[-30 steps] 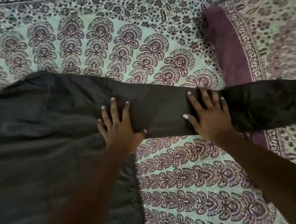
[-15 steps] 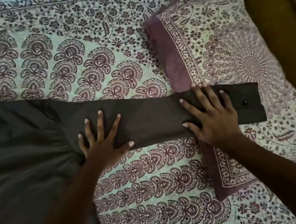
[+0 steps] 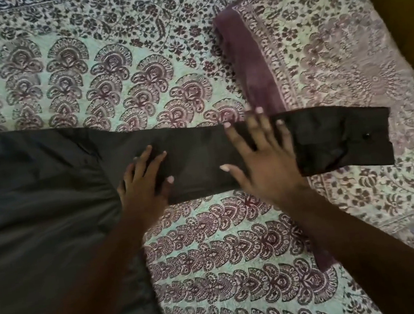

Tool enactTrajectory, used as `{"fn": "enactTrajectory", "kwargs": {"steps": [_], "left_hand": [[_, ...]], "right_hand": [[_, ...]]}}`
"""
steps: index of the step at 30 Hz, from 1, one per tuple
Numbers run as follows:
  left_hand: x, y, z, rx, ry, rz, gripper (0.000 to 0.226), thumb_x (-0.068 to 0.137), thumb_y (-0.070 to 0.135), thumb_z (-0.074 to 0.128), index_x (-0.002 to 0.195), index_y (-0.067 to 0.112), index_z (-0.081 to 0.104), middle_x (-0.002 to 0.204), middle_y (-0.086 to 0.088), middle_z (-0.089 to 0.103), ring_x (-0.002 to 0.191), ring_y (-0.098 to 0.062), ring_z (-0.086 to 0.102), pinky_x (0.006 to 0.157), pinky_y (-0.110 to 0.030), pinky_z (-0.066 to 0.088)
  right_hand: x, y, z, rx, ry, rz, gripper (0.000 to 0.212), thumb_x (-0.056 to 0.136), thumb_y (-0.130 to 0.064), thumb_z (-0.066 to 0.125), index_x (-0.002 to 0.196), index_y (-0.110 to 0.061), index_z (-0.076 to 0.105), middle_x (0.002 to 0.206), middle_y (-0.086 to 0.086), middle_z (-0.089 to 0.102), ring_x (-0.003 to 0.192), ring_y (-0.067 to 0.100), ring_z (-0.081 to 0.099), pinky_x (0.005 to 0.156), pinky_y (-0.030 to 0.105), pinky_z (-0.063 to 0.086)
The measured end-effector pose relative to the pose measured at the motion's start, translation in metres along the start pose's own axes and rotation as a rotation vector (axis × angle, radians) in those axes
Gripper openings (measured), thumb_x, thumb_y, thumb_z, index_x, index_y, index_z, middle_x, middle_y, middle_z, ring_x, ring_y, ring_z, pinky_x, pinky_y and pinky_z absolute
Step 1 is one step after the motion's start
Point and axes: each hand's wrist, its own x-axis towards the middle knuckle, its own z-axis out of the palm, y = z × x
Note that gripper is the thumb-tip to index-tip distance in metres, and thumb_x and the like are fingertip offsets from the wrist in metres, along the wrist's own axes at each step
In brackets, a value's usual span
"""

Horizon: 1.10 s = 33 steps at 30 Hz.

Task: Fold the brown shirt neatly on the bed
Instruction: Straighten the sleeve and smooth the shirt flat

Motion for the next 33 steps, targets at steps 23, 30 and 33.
{"fn": "enactTrajectory", "kwargs": {"steps": [23,30,33], "left_hand": [[-0.338,-0.116,0.078,0.276,0.047,-0.064,0.092,0.084,0.069,0.055,0.160,0.023,0.031,0.171,-0.001,0.021,0.156,-0.030,0.023,0.118,-0.059,0.030],[-0.387,-0.121,0.091,0.199,0.090,0.012,0.079,0.090,0.063,0.053,0.156,0.020,0.042,0.170,0.000,0.023,0.155,-0.028,0.027,0.118,-0.056,0.032],[-0.385,-0.133,0.080,0.159,0.220,-0.052,0.067,0.094,0.055,0.051,0.149,0.016,0.050,0.167,-0.005,0.031,0.153,-0.028,0.032,0.118,-0.052,0.031]], "right_hand": [[-0.069,-0.228,0.078,-0.001,-0.058,-0.898,0.075,0.102,-0.071,0.031,0.165,-0.032,0.018,0.174,0.010,0.007,0.161,0.027,0.006,0.127,0.055,0.010],[-0.049,-0.293,0.082,-0.031,-0.011,-0.594,0.075,0.097,-0.077,0.031,0.163,-0.041,0.021,0.174,0.011,0.008,0.161,0.030,0.007,0.125,0.061,-0.002],[-0.116,-0.283,0.094,0.015,-0.051,-0.646,0.069,0.100,-0.072,0.034,0.161,-0.043,0.023,0.173,0.011,0.008,0.161,0.030,0.006,0.125,0.062,0.004]]}}
